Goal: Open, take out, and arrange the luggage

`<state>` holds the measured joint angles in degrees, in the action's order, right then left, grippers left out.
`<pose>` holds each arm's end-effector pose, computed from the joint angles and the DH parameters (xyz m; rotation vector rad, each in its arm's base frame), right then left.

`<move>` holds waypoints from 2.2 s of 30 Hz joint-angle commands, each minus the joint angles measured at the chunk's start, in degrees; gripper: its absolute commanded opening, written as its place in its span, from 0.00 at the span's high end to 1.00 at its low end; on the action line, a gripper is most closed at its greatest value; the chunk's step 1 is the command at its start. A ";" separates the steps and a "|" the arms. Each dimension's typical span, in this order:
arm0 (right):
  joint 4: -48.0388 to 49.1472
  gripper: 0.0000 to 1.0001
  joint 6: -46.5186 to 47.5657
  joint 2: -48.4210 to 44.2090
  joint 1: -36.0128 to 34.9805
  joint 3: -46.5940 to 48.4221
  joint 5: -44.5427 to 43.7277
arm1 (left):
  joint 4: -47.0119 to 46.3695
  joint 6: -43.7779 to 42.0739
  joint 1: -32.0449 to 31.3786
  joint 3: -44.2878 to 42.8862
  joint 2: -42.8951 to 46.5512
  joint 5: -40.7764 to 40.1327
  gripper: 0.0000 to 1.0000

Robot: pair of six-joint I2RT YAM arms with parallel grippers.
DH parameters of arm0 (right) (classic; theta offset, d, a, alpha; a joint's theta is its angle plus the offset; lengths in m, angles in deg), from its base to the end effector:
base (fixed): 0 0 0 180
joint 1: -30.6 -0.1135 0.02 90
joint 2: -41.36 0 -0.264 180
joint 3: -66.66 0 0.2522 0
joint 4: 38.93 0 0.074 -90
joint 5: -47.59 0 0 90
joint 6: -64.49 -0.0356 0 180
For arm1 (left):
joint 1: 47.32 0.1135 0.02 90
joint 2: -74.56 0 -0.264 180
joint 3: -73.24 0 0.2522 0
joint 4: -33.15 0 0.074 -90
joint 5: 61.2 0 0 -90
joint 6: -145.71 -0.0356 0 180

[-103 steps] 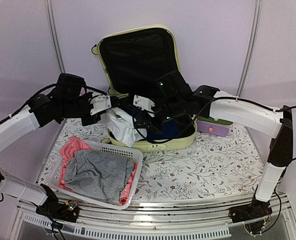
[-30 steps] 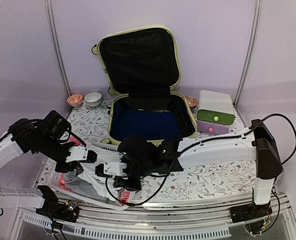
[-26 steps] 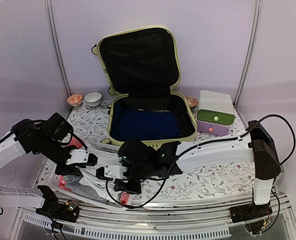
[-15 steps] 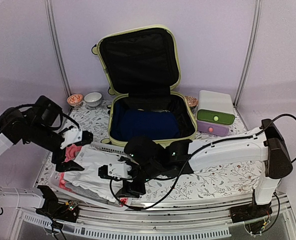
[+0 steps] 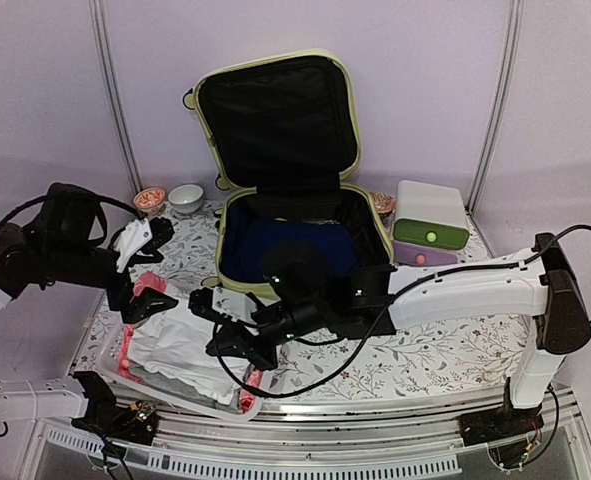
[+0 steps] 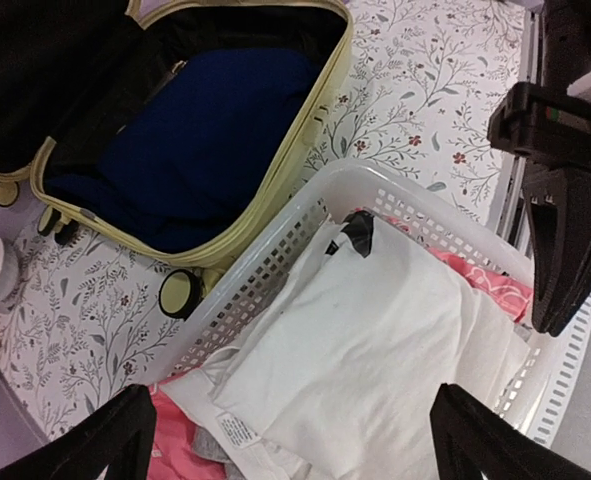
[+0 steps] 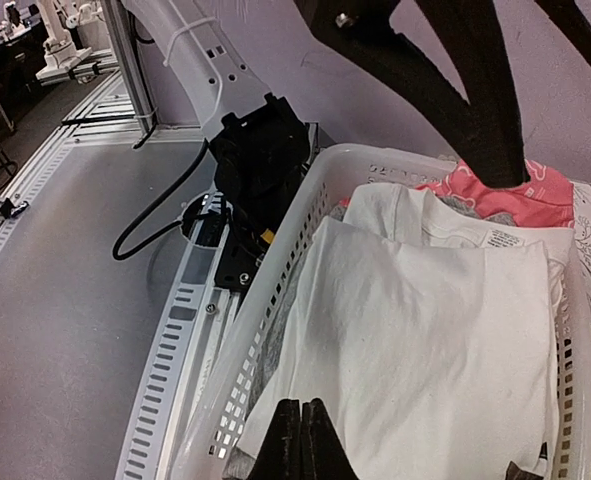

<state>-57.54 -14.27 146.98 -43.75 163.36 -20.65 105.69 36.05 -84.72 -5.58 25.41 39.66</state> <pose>0.1047 0.4226 0.2792 -1.6641 1.4241 1.0468 0.1122 -0.0942 0.3639 1.1979 2.0011 -0.3756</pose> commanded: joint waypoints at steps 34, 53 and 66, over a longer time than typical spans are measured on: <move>10.10 0.98 7.84 4.71 -2.16 -5.11 -17.07 | -1.18 -31.15 -1.00 16.06 -11.82 -0.89 1.00; 14.34 0.98 2.39 9.36 2.54 -6.25 -24.66 | -13.71 -31.53 2.25 22.01 -17.56 -7.46 1.00; 11.55 0.98 2.23 7.23 5.13 -4.23 -21.32 | -12.93 -28.31 1.55 13.05 -13.14 -7.14 1.00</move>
<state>-46.26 -13.13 157.71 -38.68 160.01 -41.46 94.00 5.08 -83.09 13.74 8.63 32.81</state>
